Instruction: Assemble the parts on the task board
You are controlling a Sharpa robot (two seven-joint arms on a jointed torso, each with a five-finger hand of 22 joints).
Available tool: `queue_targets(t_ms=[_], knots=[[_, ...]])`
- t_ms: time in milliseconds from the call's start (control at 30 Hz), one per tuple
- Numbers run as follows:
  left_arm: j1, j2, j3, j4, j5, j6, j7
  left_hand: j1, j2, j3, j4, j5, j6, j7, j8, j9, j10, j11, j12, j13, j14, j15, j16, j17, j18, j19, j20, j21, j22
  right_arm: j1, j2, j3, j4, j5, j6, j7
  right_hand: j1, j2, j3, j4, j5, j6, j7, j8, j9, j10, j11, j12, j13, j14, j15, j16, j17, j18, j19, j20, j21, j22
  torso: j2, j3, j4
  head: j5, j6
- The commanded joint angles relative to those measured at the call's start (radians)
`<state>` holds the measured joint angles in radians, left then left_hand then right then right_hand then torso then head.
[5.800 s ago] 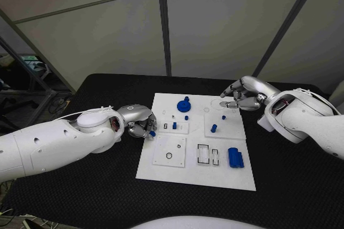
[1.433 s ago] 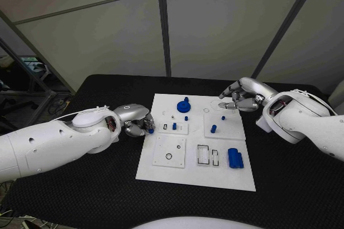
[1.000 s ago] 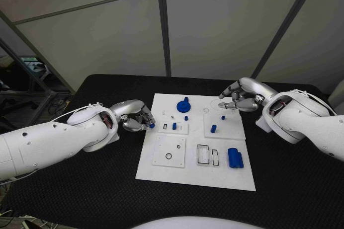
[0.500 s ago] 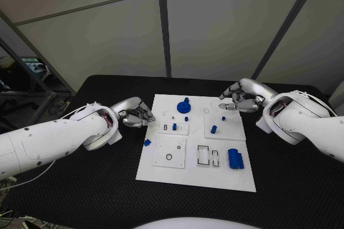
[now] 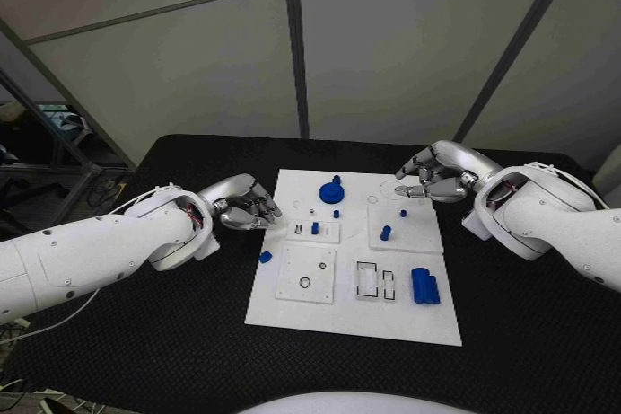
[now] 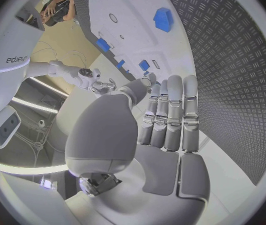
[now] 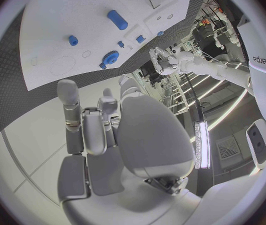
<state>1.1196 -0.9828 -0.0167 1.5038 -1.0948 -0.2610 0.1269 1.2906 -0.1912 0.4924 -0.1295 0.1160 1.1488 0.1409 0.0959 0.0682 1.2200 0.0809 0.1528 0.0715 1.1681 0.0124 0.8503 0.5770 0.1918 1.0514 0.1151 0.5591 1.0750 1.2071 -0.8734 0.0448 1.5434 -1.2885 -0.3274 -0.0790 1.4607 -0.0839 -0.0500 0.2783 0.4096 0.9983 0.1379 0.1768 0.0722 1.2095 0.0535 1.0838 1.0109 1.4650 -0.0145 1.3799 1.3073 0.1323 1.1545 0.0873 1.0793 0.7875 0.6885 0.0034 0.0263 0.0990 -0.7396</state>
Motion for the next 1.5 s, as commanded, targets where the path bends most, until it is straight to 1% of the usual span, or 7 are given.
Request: queue_targets(t_ms=[33,367,533,800,867,1000,1500], knots=[[0.0,-0.012,0.0,0.019,-0.129,0.01,0.049,0.0,-0.016,-0.026,0.005,-0.004,-0.003,-0.006,-0.006,0.001,-0.016,0.0,-0.002,0.001,-0.022,0.002,0.002,-0.001,-0.011,-0.015,0.002,-0.022,-0.014,0.001,-0.002,0.0,0.002,-0.003,-0.005,0.004,0.003,0.002,0.004,0.005,0.006,0.0,-0.003,0.007,0.0,0.0,-0.005,-0.004,-0.001,0.047,-0.009,-0.006,0.012,0.016,0.006,-0.001,-0.004,-0.001,0.0,0.0002,0.0,0.004,-0.001],[-0.018,-0.079,-0.002,0.095,-0.369,-0.018,0.088,0.027,-0.028,-0.125,0.011,-0.009,-0.021,-0.03,-0.016,0.001,-0.059,0.01,0.041,0.014,-0.088,0.017,-0.011,-0.015,-0.012,-0.037,0.018,-0.1,-0.071,0.002,-0.01,0.0,0.006,-0.003,-0.006,0.0,0.003,0.002,0.004,0.005,0.006,0.0,-0.003,0.007,0.0,0.0,-0.005,-0.004,-0.001,0.047,-0.009,-0.006,0.012,0.016,0.006,-0.001,-0.004,-0.001,-0.002,-0.0007,0.0031,0.011,-0.005],[-0.023,-0.091,-0.006,0.116,-0.465,-0.01,0.082,0.047,-0.019,-0.199,0.018,-0.008,-0.028,-0.04,-0.017,0.002,-0.095,0.01,0.11,0.04,-0.113,0.021,-0.001,-0.024,-0.011,-0.034,0.024,-0.137,-0.1,0.001,-0.01,0.0,0.006,-0.003,-0.007,0.0,0.003,0.002,0.004,0.005,0.006,0.0,-0.003,0.007,0.0,0.0,-0.005,-0.004,-0.001,0.047,-0.009,-0.006,0.012,0.016,0.006,-0.001,-0.004,-0.001,-0.002,-0.001,0.0024,0.013,-0.006],[-0.025,-0.099,-0.008,0.129,-0.52,0.032,0.073,0.073,0.011,-0.355,0.042,-0.008,-0.032,-0.052,-0.01,0.002,-0.198,-0.004,0.386,0.167,-0.137,0.018,0.053,-0.04,-0.009,-0.007,0.02,-0.19,-0.14,0.001,-0.011,0.0,0.004,-0.003,-0.006,0.0,0.003,0.002,0.004,0.005,0.006,0.0,-0.003,0.007,0.0,0.0,-0.005,-0.004,-0.001,0.047,-0.009,-0.006,0.012,0.016,0.006,-0.001,-0.004,-0.001,0.0,-0.0009,0.0003,0.009,-0.008],[-0.025,-0.099,-0.008,0.131,-0.526,0.044,0.069,0.084,0.023,-0.404,0.049,-0.008,-0.034,-0.054,-0.007,0.002,-0.243,-0.012,0.519,0.232,-0.136,0.013,0.094,-0.038,-0.007,0.009,0.014,-0.195,-0.142,0.001,-0.01,0.0,0.003,-0.003,-0.006,0.0,0.003,0.002,0.004,0.005,0.006,0.0,-0.003,0.007,0.0,0.0,-0.005,-0.004,-0.001,0.047,-0.009,-0.006,0.012,0.016,0.006,-0.001,-0.004,-0.001,0.0,-0.0013,0.0019,0.009,-0.008],[-0.025,-0.092,-0.008,0.126,-0.53,0.06,0.063,0.102,0.046,-0.463,0.06,-0.009,-0.04,-0.054,-0.003,0.001,-0.312,-0.018,0.688,0.307,-0.145,0.004,0.159,-0.034,-0.009,0.027,0.01,-0.197,-0.134,0.001,-0.008,0.0,0.002,-0.003,-0.006,0.0,0.003,0.002,0.004,0.005,0.006,0.0,-0.003,0.007,0.0,0.0,-0.005,-0.004,-0.001,0.047,-0.009,-0.006,0.012,0.016,0.006,-0.001,-0.004,-0.001,0.0,-0.0005,0.0022,0.01,-0.009],[-0.025,-0.07,-0.009,0.094,-0.562,0.133,0.028,0.138,0.083,-0.482,0.058,-0.007,-0.041,-0.057,0.002,-0.001,-0.328,-0.034,0.806,0.339,-0.142,-0.011,0.229,-0.034,-0.01,0.048,-0.001,-0.18,-0.105,0.001,-0.003,0.0,0.0,-0.003,-0.006,0.001,0.003,0.002,0.004,0.005,0.006,0.0,-0.003,0.007,0.0,0.0,-0.005,-0.004,-0.001,0.047,-0.009,-0.006,0.012,0.016,0.006,-0.001,-0.004,-0.001,0.0,-0.0003,0.0013,0.007,-0.014]])
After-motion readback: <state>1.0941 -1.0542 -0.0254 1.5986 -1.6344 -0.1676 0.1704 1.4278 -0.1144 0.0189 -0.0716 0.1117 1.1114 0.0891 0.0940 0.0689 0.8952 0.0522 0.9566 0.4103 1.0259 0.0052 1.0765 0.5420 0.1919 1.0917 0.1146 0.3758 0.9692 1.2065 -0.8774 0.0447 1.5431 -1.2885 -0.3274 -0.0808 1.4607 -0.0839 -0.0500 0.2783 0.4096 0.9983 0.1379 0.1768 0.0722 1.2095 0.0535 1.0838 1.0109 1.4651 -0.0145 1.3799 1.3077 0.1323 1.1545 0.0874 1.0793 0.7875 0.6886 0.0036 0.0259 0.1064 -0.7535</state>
